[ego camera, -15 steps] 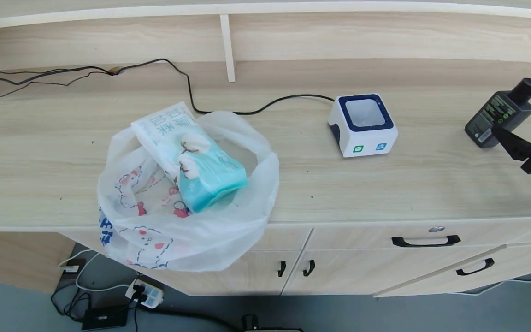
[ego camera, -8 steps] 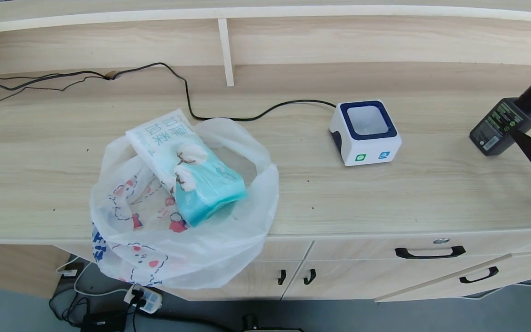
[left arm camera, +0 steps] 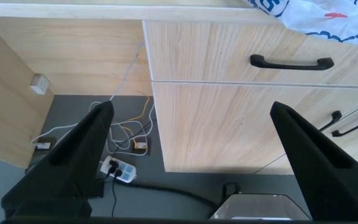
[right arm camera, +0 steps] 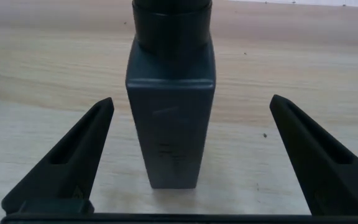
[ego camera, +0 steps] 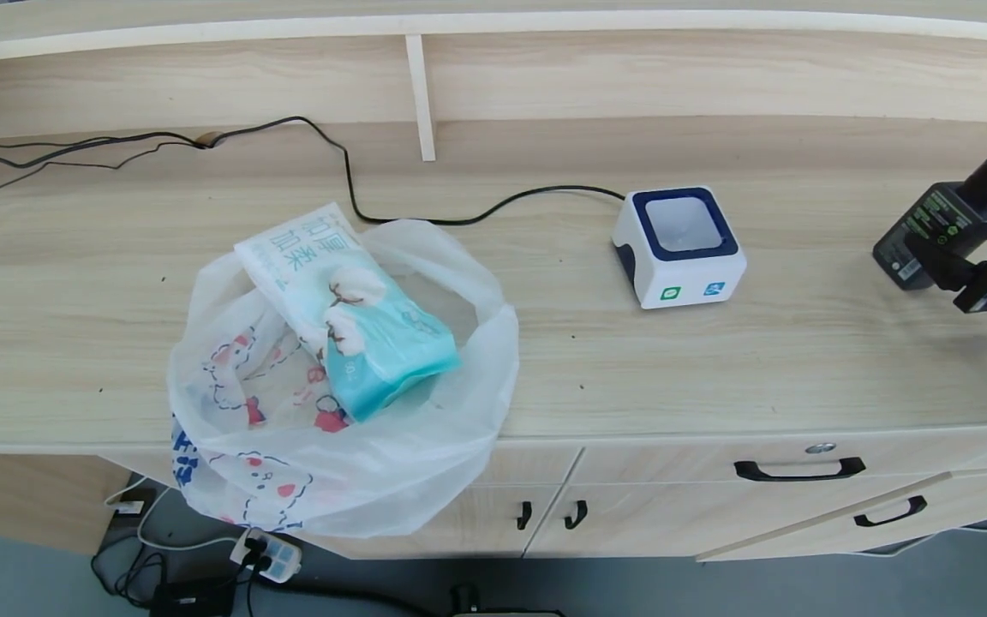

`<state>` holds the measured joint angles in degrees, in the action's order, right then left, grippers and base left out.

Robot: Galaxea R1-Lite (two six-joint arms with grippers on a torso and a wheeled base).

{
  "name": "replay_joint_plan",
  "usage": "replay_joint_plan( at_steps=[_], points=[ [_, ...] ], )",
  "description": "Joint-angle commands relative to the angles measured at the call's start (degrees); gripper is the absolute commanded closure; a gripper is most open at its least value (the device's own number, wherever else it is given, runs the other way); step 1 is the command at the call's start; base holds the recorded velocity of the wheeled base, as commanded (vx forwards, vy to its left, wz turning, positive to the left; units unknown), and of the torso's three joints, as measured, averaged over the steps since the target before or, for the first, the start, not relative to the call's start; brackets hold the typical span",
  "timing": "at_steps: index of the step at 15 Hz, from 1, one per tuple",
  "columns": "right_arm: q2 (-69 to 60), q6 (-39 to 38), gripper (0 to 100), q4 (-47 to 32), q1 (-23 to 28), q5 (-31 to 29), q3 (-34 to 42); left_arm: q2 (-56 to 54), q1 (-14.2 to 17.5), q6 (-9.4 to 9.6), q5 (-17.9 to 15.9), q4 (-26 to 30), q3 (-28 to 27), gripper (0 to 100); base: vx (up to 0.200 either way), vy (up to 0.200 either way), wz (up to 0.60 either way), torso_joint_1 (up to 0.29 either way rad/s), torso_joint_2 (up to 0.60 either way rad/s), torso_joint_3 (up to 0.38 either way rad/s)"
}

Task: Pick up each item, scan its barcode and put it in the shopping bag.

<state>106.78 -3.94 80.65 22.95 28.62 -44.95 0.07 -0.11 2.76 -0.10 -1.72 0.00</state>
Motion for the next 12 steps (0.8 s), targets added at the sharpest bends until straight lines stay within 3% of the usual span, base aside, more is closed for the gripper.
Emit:
replay_joint_plan(
  at_steps=[1,7,8,12],
  points=[
    [2.65,-0.72,0,0.03,-0.45,0.03,-2.95,0.01,0.02,0.06,0.01,-0.04,0.0,0,0.0,0.0,0.0,0.0,0.0,0.0],
    [6.16,-2.57,0,0.03,-1.77,-0.06,-7.35,0.01,0.02,1.29,0.01,0.05,0.0,0,0.0,0.0,0.0,0.0,0.0,0.0],
    [6.43,-2.65,100,0.03,-1.77,-0.06,-7.96,0.01,0.02,1.29,0.01,0.05,0.0,0,0.0,0.0,0.0,0.0,0.0,0.0],
    [5.11,-4.24,100,1.61,-2.83,-0.41,-8.58,0.01,0.02,1.2,0.01,0.05,0.0,0,0.0,0.0,0.0,0.0,0.0,0.0]
  ],
)
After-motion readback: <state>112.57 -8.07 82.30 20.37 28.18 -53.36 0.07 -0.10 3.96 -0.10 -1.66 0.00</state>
